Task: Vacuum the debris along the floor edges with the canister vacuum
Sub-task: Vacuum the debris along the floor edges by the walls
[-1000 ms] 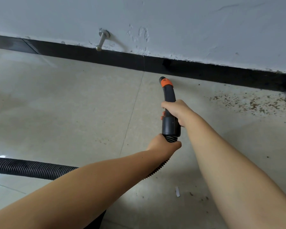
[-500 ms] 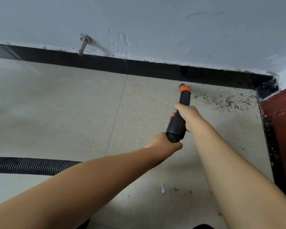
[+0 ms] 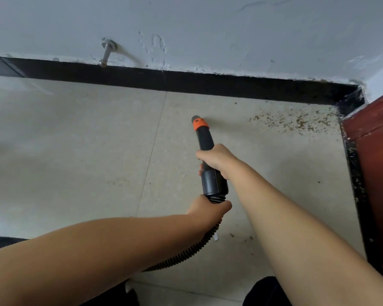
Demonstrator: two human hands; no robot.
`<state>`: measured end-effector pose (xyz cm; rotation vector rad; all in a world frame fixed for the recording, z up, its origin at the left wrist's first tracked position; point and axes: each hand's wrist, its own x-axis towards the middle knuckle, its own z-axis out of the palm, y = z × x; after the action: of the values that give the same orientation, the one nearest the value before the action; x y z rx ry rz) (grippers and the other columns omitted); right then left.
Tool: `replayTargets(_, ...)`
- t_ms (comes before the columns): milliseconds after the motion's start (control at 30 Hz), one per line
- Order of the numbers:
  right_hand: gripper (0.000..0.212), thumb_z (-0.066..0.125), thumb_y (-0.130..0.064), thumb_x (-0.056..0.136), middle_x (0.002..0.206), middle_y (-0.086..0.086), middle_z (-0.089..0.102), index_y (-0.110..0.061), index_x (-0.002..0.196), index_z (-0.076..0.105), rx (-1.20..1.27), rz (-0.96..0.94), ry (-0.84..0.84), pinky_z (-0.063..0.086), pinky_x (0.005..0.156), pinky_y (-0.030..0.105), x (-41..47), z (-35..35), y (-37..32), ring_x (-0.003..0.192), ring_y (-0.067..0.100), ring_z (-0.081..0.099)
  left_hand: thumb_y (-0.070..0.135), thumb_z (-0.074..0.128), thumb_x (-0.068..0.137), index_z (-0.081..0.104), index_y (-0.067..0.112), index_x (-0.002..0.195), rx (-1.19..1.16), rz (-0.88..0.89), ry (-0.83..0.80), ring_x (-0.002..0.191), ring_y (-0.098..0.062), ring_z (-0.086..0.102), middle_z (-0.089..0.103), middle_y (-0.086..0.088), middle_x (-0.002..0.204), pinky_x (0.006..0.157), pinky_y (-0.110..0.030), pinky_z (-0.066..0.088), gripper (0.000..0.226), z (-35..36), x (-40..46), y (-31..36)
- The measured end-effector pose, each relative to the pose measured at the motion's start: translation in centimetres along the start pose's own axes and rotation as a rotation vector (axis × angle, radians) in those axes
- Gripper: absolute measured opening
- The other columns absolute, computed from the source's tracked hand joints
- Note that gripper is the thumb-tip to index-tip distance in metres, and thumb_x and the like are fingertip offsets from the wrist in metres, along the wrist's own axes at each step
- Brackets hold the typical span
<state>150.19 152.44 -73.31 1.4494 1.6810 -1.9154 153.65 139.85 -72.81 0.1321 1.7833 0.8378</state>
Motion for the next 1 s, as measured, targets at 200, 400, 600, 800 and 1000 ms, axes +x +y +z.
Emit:
replayTargets(200,0.021,0.058,-0.009,0.083,0.066,0.009,0.062,-0.005,0.103,0.051,0.014,0.048,0.094,0.053,0.055,0.028,-2.1,-5.2,0.8,0.05,0.022,0.064,0.015,0.062,0.08,0.047,0.013,0.082,0.025,-0.005,-0.129,0.06,-0.021,0.047,0.05,-0.007,0.07,0.062,-0.029,0.043,0.015,3.4,-1.2,2.4)
replayTargets(400,0.018,0.059,-0.009,0.086,0.072,0.009,0.062,-0.005,0.102,0.051,0.157,0.09,0.222,0.051,0.053,0.027,-3.0,-8.8,1.5,0.057,0.023,0.063,0.016,0.064,0.082,0.049,0.009,0.087,0.164,-0.037,-0.241,0.056,-0.019,0.049,0.052,-0.008,0.07,0.062,-0.029,0.046,0.018,4.5,-0.7,4.9)
replayTargets(600,0.021,0.058,-0.007,0.089,0.073,0.011,0.059,-0.004,0.107,0.049,0.323,0.124,0.294,0.052,0.05,0.03,-3.2,-10.6,1.8,0.055,0.023,0.061,0.018,0.065,0.084,0.048,0.009,0.086,0.316,-0.033,-0.322,0.059,-0.019,0.051,0.052,-0.007,0.072,0.068,-0.031,0.049,0.02,4.3,0.2,6.6)
replayTargets(800,0.025,0.058,-0.006,0.09,0.083,0.014,0.057,-0.003,0.112,0.046,0.401,0.114,0.367,0.053,0.057,0.033,-2.0,-10.0,1.0,0.064,0.027,0.061,0.02,0.067,0.084,0.05,0.007,0.089,0.373,-0.032,-0.357,0.055,-0.019,0.052,0.053,-0.008,0.07,0.059,-0.028,0.049,0.023,2.1,1.7,7.6)
replayTargets(1000,0.022,0.058,-0.006,0.089,0.079,0.013,0.058,-0.003,0.108,0.048,0.369,0.098,0.353,0.055,0.061,0.035,-0.8,-9.6,-0.1,0.063,0.026,0.06,0.018,0.067,0.084,0.05,0.007,0.087,0.332,-0.008,-0.349,0.054,-0.019,0.051,0.053,-0.007,0.069,0.06,-0.028,0.05,0.02,1.6,2.6,7.9)
